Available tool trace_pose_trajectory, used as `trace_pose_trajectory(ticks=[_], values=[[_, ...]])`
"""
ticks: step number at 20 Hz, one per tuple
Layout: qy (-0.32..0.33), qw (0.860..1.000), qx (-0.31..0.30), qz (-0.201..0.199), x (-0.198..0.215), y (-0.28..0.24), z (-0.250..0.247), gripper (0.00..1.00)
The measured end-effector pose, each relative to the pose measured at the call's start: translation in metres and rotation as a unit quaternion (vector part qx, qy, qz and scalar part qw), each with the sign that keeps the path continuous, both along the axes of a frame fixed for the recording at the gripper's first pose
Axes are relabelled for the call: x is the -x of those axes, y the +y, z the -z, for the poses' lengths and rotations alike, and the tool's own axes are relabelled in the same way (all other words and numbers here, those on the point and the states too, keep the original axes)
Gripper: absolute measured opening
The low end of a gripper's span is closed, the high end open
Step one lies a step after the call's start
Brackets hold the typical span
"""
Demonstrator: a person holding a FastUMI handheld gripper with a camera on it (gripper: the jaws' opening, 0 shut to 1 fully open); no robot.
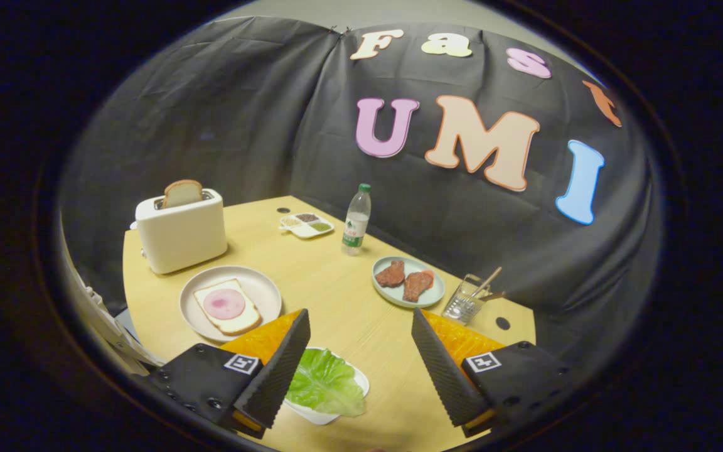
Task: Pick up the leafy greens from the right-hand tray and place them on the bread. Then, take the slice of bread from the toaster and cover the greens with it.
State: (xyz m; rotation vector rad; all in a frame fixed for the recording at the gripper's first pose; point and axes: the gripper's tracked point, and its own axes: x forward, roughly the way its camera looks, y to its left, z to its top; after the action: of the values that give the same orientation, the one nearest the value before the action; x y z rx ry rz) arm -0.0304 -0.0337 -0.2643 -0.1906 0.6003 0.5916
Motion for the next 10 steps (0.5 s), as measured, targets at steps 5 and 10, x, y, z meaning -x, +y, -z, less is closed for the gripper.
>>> trace_pose_trajectory(ticks=[5,10], values=[[0.053,0.998,0.012,-0.02,0.012,0.0,0.048,1.0],[0.108,0.993,0.021,-0.041,0.026,0.009,0.095,1.0]])
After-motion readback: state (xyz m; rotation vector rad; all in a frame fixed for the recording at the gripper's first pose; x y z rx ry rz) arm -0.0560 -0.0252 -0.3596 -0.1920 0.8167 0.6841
